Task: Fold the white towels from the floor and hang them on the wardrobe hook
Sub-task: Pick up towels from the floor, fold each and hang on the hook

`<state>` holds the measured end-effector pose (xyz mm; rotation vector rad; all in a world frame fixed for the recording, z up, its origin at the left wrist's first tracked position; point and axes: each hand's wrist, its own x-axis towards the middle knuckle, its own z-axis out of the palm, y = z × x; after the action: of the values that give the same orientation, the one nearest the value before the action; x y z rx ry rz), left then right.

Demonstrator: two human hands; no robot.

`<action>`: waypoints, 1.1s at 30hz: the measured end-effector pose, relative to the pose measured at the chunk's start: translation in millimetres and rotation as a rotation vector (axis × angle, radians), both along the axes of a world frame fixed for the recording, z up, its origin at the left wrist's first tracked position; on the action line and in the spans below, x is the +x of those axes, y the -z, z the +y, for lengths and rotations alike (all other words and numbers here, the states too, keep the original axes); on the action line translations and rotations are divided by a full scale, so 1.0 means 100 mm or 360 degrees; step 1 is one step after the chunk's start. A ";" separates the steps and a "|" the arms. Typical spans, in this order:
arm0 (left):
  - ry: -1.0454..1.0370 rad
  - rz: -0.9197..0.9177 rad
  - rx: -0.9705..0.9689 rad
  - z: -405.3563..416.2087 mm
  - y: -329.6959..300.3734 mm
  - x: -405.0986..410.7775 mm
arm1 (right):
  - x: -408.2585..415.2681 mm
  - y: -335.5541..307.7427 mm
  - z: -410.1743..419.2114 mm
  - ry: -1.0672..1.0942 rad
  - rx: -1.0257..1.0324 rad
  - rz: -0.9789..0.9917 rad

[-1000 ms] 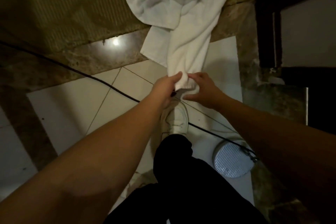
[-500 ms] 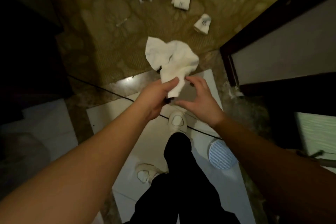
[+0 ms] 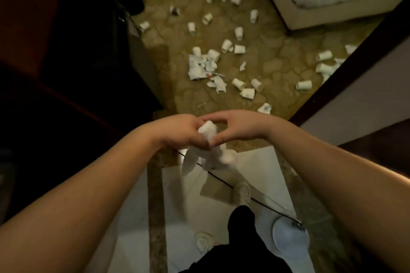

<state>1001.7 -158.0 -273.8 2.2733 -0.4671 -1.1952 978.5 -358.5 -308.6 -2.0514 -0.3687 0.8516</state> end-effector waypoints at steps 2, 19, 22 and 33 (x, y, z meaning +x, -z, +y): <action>-0.0010 -0.0009 0.0038 0.17 -0.41 -0.23 | -0.15 -0.33 0.22 -0.0103 -0.0030 -0.0051; -0.1561 -0.0779 -0.0787 0.99 -1.85 -3.84 | -2.67 -1.88 1.24 -0.0133 0.0580 -0.0302; -0.1512 -0.0954 -0.0671 0.94 -2.18 -4.42 | -3.18 -2.18 1.29 -0.0233 0.0690 -0.0176; -0.1632 -0.0975 -0.0713 1.36 -2.96 -6.72 | -5.17 -3.20 1.80 -0.0672 0.0769 -0.0363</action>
<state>330.0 -22.3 22.6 1.9637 0.2276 0.1118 461.8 -178.6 11.1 -1.6363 -1.0548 0.6828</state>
